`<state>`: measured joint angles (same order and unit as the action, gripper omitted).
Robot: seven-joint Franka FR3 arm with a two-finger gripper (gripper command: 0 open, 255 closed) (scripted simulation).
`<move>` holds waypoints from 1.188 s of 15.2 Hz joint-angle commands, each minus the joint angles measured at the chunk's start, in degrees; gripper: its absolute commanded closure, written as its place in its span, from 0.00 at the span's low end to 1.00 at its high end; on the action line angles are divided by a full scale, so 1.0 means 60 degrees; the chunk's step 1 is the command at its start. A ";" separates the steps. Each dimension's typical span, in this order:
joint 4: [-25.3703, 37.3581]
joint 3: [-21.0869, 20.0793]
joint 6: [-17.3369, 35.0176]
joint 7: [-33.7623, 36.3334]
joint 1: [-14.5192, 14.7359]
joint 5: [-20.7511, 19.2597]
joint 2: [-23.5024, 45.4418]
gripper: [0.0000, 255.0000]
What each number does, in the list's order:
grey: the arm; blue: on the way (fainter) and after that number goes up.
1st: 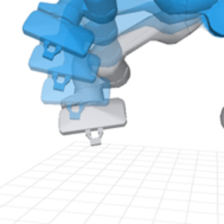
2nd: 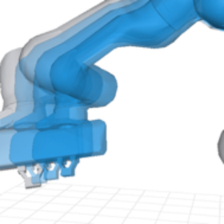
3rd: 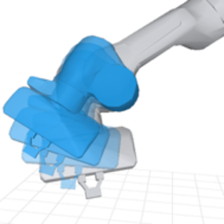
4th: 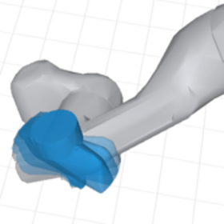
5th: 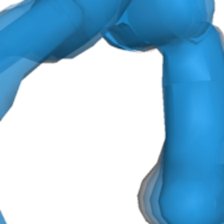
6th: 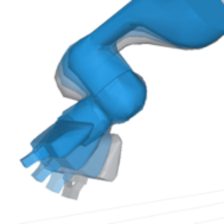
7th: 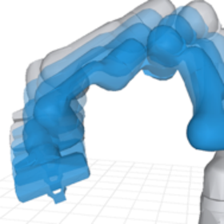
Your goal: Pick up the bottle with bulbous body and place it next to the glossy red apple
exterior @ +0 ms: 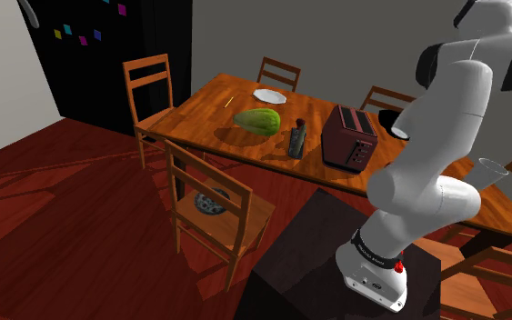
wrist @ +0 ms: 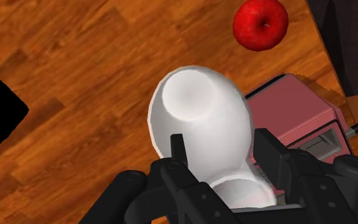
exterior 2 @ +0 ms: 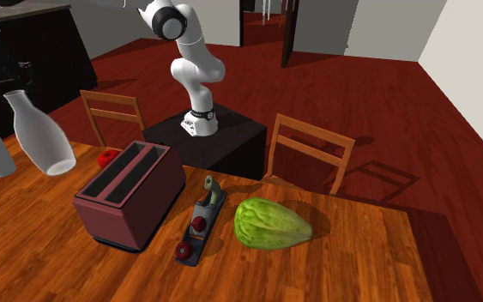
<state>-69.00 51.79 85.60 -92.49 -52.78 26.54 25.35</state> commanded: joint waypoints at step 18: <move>-0.1858 -0.0059 0.1886 -0.0815 0.0049 0.0283 0.0341 1.00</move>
<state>-79.34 51.44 96.14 -97.22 -52.70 28.20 27.42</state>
